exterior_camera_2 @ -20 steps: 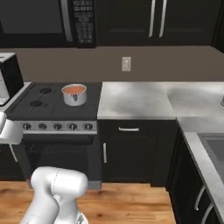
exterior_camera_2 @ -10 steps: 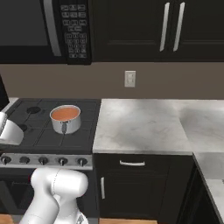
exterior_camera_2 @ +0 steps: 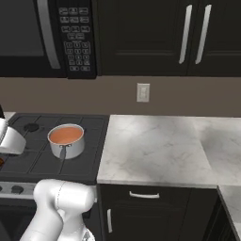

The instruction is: Retrieve the chicken drumstick from the fridge and place it on the saucepan with marinade on the stove.

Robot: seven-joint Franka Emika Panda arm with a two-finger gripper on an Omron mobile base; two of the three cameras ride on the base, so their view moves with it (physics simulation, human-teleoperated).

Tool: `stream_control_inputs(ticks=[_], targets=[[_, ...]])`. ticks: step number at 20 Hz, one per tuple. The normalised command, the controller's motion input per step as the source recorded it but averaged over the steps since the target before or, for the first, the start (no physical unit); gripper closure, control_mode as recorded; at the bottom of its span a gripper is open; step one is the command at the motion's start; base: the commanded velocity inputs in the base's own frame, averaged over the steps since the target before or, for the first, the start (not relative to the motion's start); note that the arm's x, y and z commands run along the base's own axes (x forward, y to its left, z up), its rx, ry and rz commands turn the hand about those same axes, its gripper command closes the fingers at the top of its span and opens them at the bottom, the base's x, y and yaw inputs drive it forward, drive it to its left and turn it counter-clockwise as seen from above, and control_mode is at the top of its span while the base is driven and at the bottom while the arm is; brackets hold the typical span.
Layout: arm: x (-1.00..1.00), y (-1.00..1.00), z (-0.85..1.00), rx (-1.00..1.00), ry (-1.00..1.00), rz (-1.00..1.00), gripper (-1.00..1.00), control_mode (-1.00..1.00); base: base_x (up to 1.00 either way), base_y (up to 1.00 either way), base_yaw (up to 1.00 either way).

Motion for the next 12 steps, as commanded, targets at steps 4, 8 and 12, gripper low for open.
stream_control_inputs(ticks=[4,8,12], targets=[[0.00,0.00,0.00,0.00,0.00,0.00,1.00,1.00,0.06,0.00,0.06],[0.00,0.00,0.00,0.00,0.00,0.00,1.00,1.00,0.01,0.00,0.00],[0.41,-0.02,-0.03,0.00,-0.03,0.00,1.00,-1.00,0.00,0.00,0.00]])
